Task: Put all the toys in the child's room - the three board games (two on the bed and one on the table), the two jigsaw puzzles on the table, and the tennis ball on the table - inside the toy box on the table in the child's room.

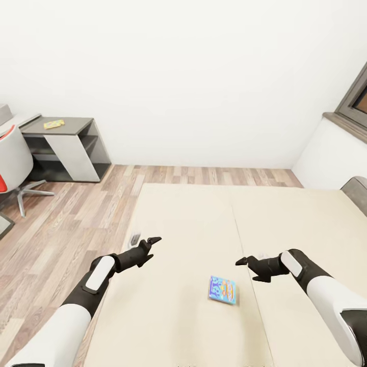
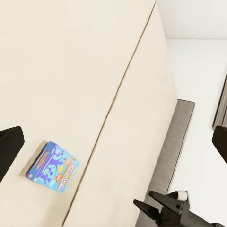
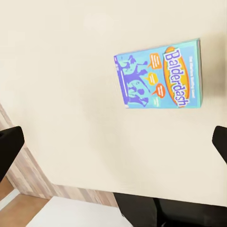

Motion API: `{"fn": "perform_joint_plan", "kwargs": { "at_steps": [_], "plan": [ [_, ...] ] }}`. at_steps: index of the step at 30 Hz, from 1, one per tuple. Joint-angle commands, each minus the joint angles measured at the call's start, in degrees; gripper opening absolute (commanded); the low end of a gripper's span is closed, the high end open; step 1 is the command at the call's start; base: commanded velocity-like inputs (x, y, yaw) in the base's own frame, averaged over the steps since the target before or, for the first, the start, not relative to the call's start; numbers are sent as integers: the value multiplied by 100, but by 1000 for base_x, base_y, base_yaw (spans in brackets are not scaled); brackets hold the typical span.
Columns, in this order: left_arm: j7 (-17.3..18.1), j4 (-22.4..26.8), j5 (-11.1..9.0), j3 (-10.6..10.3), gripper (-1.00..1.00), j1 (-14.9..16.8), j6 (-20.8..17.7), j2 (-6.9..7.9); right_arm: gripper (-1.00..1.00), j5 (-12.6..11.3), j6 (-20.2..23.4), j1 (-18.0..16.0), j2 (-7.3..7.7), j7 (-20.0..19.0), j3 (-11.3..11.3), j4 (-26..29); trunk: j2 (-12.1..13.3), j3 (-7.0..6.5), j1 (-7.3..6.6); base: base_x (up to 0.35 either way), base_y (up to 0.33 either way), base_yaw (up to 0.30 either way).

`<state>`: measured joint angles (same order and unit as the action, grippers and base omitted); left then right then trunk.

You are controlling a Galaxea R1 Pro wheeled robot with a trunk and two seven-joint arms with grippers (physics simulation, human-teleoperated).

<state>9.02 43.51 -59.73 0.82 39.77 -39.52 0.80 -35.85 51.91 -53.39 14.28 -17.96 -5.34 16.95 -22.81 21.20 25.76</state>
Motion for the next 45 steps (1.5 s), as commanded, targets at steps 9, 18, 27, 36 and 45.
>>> {"fn": "perform_joint_plan", "kwargs": {
  "at_steps": [9,18,27,36,45],
  "plan": [
    [11,12,-14,13,100,-3,-29,1,100,18,4,-5,9,-50,-46,1,-11,94,3,0,0,0],
    [12,17,-25,13,100,-4,-29,1,100,17,4,-5,2,-50,-46,1,-11,177,3,0,0,0],
    [10,16,-16,14,100,-4,-29,2,100,16,4,-5,-3,-50,-46,1,-11,261,3,0,0,0],
    [4,17,-8,14,100,-5,-29,3,100,16,4,-5,4,-50,-46,1,-11,345,3,0,0,0],
    [0,11,6,13,100,-3,-29,0,100,16,4,-3,11,-66,-46,5,-11,429,3,0,0,0]
  ]
}}
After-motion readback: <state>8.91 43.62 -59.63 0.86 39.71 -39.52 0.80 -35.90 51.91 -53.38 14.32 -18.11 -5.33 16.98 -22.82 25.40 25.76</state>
